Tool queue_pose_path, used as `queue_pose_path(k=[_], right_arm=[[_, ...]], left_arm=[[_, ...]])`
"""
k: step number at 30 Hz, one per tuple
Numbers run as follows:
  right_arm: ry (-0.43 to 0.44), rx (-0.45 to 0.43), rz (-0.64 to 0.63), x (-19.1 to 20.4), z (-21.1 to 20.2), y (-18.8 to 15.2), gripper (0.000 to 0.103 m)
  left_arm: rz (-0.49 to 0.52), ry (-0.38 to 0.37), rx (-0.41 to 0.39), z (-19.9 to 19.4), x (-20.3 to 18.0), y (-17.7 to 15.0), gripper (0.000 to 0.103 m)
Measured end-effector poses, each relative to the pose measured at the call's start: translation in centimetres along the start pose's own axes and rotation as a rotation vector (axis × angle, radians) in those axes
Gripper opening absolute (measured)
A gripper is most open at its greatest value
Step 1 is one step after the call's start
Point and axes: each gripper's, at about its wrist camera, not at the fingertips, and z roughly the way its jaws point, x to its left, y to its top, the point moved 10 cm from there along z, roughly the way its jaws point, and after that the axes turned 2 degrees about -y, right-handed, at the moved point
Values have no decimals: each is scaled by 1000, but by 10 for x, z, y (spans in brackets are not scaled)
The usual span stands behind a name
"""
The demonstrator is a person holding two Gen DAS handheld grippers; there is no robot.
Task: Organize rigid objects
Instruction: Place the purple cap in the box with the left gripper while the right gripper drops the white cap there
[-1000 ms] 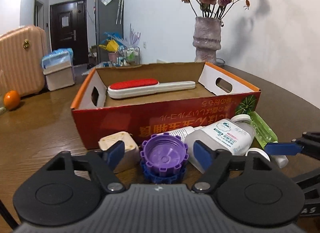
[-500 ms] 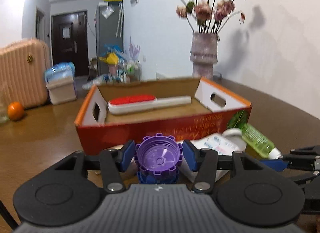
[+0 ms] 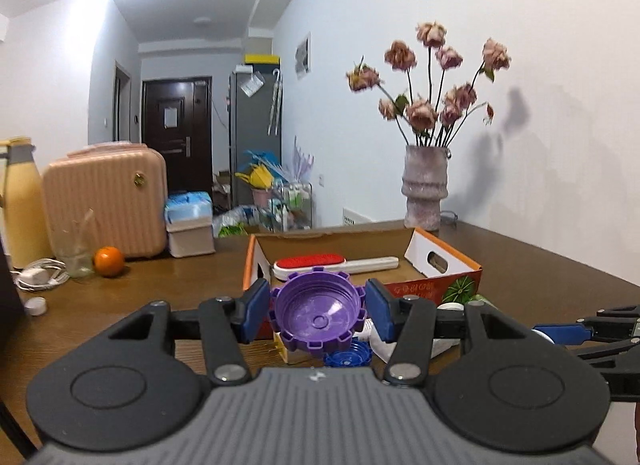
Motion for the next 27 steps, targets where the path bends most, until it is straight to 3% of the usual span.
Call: queue_pose_path(k=[8,17,27], right_arm=[[12,-110,-11,22,-62,4,39],[11,-164,-4,31,-110,-3,39],[1,-135,4,24,-81,-5,39]], left_arm=[[-20,-22,-62,-63,-5,1,54],[-19,-46,-113,-107,-15,3,54],[-16,-54,-62,-69,-4,-11,54]])
